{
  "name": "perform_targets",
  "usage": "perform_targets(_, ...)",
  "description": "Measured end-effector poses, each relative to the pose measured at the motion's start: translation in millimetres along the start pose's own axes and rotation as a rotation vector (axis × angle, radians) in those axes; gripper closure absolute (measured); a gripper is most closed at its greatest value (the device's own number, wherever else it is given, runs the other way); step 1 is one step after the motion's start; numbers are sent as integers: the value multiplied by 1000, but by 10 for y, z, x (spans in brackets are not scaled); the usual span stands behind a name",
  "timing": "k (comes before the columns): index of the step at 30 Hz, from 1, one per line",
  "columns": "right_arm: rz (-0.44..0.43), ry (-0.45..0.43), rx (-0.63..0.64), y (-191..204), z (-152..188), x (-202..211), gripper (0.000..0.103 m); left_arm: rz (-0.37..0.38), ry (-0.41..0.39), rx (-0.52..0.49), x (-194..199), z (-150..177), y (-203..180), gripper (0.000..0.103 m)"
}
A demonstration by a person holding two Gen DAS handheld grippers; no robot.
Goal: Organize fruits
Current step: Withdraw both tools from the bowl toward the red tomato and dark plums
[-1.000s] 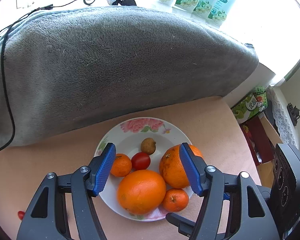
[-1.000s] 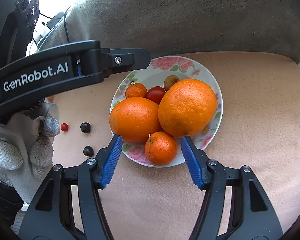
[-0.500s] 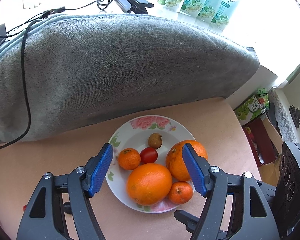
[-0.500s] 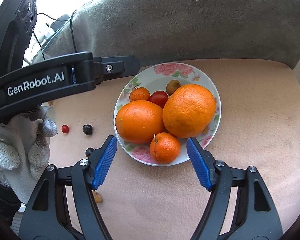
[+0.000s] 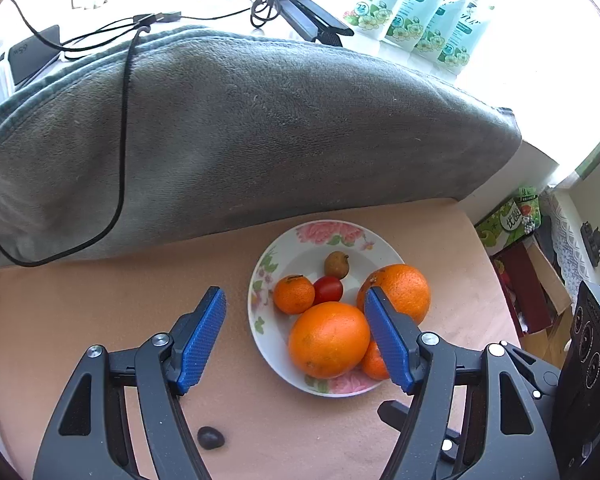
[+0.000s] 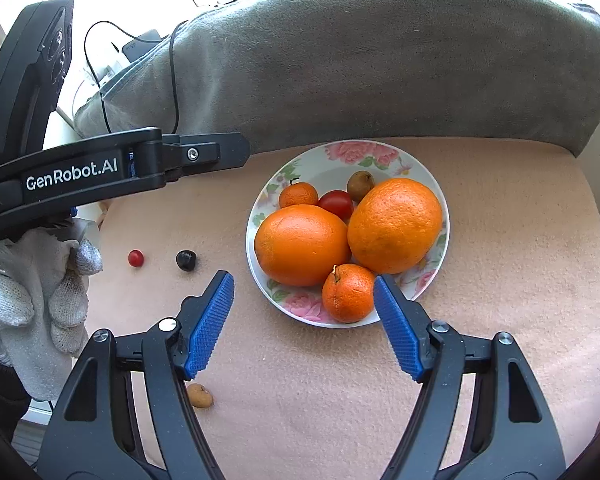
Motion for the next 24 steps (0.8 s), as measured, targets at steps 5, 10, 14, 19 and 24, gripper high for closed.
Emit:
perform_targets(5,-10,-23,33,119,47,30,28,-23,-14,26,147,72,219,31)
perform_targets(10,-2,-7,64,224,129,16,28,-66,-34,65,340,150,502,31)
perform_targets(14,1,18,87,300,199,-2,28,-94,-48,108,478,218,724,31)
perform_targets(19,-15,46,93,380,266,-26,28,-126,-52,156,611,396,975,31)
perform_targets(24,-40,73,98,490,294,-74,28,-145,-48,214,708,638,1206,31)
Point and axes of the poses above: each gripper's, at about its wrist camera, not at the fingertips, and x roughly against the way its jaws point, y to its left, z to its underside, the point moved 4 cm from there along -x, roughly the way its jaws point, and after that the axes turned 2 degrees about z, right-handed, at the moved point
